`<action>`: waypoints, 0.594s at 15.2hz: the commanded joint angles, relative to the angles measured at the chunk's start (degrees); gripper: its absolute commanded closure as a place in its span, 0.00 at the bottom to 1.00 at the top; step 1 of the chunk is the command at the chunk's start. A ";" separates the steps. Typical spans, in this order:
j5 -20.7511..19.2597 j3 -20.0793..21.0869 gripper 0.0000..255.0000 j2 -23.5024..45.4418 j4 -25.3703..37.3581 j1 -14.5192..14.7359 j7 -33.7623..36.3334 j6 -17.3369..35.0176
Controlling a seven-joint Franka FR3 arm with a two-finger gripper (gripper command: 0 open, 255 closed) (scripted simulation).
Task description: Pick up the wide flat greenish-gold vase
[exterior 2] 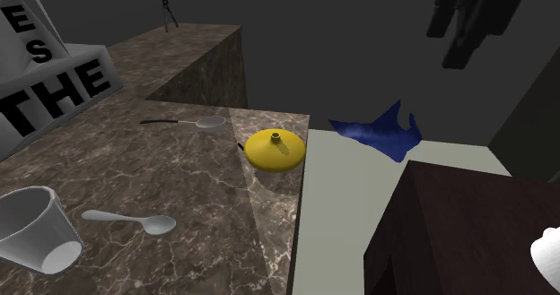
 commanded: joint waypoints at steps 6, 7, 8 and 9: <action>0.35 -2.87 0.00 12.76 1.38 -1.05 -1.04 13.68; 0.54 -3.25 0.00 14.80 1.96 -1.14 -1.25 15.43; 0.77 -3.61 0.00 16.87 2.62 -1.23 -1.49 17.13; 1.05 -3.97 0.00 18.96 3.37 -1.30 -1.76 18.76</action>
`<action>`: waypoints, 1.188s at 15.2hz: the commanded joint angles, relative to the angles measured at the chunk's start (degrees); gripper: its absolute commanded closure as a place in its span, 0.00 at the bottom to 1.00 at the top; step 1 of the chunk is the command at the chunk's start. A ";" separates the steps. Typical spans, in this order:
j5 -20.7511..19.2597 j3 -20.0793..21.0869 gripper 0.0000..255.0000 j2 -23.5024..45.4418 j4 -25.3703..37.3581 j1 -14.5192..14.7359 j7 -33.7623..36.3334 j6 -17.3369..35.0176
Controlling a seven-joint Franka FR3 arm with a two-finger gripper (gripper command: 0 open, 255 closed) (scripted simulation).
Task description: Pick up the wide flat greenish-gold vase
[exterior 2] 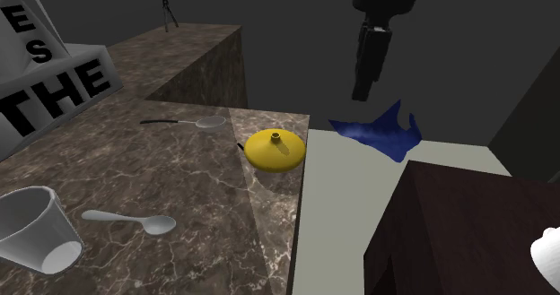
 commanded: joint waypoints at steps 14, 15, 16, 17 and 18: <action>9.07 -2.48 0.00 32.87 19.44 -2.06 -6.43 17.23; 9.77 -2.36 0.00 34.87 21.19 -2.37 -6.89 17.68; 9.86 -2.29 0.00 35.33 20.99 -2.43 -6.95 18.34; 9.95 -2.24 0.00 35.80 20.80 -2.47 -7.02 18.99; 10.05 -2.19 0.00 36.28 20.62 -2.50 -7.10 19.64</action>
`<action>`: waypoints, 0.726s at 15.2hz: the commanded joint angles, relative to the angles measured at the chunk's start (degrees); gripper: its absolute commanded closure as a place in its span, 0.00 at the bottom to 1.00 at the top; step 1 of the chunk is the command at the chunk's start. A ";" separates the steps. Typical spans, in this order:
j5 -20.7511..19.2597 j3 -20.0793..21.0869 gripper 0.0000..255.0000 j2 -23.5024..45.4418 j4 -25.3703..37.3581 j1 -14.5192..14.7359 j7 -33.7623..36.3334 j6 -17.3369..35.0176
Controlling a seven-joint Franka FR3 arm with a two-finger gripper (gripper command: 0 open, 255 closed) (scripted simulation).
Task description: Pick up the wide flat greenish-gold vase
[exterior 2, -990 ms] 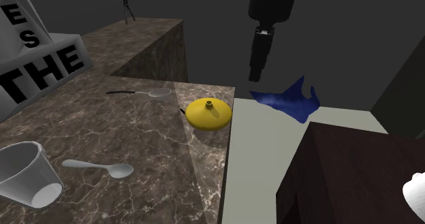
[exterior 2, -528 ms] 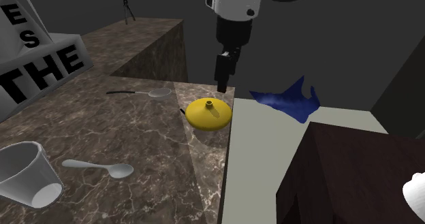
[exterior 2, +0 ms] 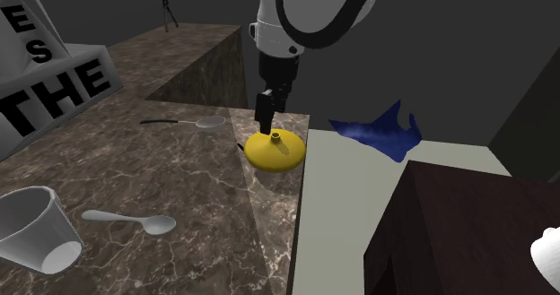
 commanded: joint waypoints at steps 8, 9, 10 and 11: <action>0.69 0.29 1.00 3.18 -0.48 -0.22 -0.50 3.70; 0.69 0.29 1.00 3.19 -0.48 -0.23 -0.50 3.71; 0.69 0.29 1.00 3.18 -0.49 -0.22 -0.50 3.71; 0.69 0.29 1.00 3.17 -0.50 -0.22 -0.50 3.71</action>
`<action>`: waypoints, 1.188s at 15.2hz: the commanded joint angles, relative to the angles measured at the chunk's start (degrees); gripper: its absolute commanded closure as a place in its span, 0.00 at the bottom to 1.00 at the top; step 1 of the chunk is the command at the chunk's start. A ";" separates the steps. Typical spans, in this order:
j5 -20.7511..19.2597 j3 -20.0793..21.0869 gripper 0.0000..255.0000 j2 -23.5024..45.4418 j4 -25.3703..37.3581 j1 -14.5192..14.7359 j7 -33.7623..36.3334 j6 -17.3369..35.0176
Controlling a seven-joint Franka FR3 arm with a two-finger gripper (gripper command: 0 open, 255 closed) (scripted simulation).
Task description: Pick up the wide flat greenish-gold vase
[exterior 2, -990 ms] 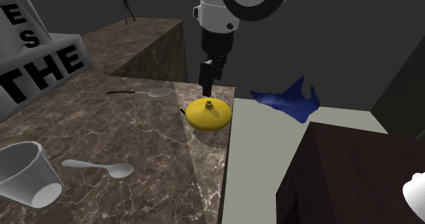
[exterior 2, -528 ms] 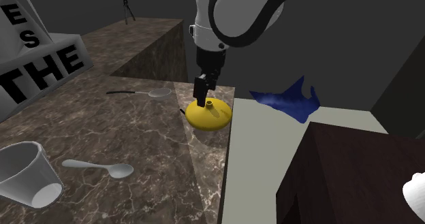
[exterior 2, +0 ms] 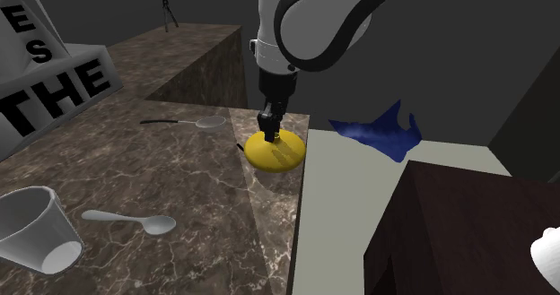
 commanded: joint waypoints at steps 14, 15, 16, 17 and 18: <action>-0.81 -0.36 1.00 -3.86 1.29 0.24 0.61 -5.16; -0.90 -0.39 1.00 -4.31 1.51 0.26 0.68 -5.82; -0.99 -0.42 1.00 -4.74 1.74 0.28 0.75 -6.49; -1.08 -0.45 1.00 -5.17 1.99 0.30 0.82 -7.16; -1.17 -0.48 1.00 -5.59 2.24 0.32 0.89 -7.83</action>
